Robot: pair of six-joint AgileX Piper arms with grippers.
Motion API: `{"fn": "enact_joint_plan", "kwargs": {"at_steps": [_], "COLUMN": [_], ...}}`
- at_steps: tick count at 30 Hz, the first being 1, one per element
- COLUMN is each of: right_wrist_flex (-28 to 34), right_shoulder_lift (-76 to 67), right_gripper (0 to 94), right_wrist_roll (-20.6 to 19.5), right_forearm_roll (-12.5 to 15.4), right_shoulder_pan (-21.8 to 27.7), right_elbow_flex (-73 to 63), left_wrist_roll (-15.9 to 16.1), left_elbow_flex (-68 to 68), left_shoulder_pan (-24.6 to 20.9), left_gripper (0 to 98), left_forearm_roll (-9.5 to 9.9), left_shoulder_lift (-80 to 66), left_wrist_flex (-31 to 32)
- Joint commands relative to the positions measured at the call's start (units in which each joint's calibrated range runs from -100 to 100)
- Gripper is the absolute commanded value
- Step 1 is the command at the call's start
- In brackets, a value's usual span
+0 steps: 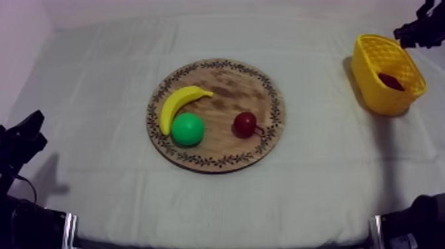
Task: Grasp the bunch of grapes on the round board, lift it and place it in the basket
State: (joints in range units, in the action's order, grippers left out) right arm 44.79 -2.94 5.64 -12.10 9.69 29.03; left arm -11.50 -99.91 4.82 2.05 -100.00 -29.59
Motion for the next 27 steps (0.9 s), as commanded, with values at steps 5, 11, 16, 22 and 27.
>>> {"fn": "enact_joint_plan", "kwargs": {"at_steps": [5,11,16,22,27], "right_wrist_flex": [-6.14,-9.81,-11.68,-12.88,-14.64], "right_shoulder_lift": [-15.07,-25.8,-33.28,-40.9,-47.88], "right_gripper": [35.4,32.9,30.9,30.0,28.1], "right_wrist_roll": [-1.87,-3.71,-4.34,-3.66,-4.34], "right_forearm_roll": [-0.77,-1.69,-2.02,-1.19,-2.1], "right_shoulder_pan": [-1.33,-2.44,-2.91,-3.38,-3.92], "right_elbow_flex": [13.84,24.39,31.81,39.09,46.58], "left_wrist_roll": [0.0,0.0,0.0,0.0,0.0], "left_elbow_flex": [0.02,0.02,0.02,0.02,0.02], "left_shoulder_pan": [0.0,0.0,0.0,0.0,0.0], "left_gripper": [0.1,0.1,0.1,0.1,0.1], "left_forearm_roll": [0.02,0.02,0.02,0.02,0.02], "left_shoulder_lift": [0.0,0.0,0.0,0.0,0.0], "left_wrist_flex": [-0.07,-0.07,-0.07,-0.07,-0.07]}}
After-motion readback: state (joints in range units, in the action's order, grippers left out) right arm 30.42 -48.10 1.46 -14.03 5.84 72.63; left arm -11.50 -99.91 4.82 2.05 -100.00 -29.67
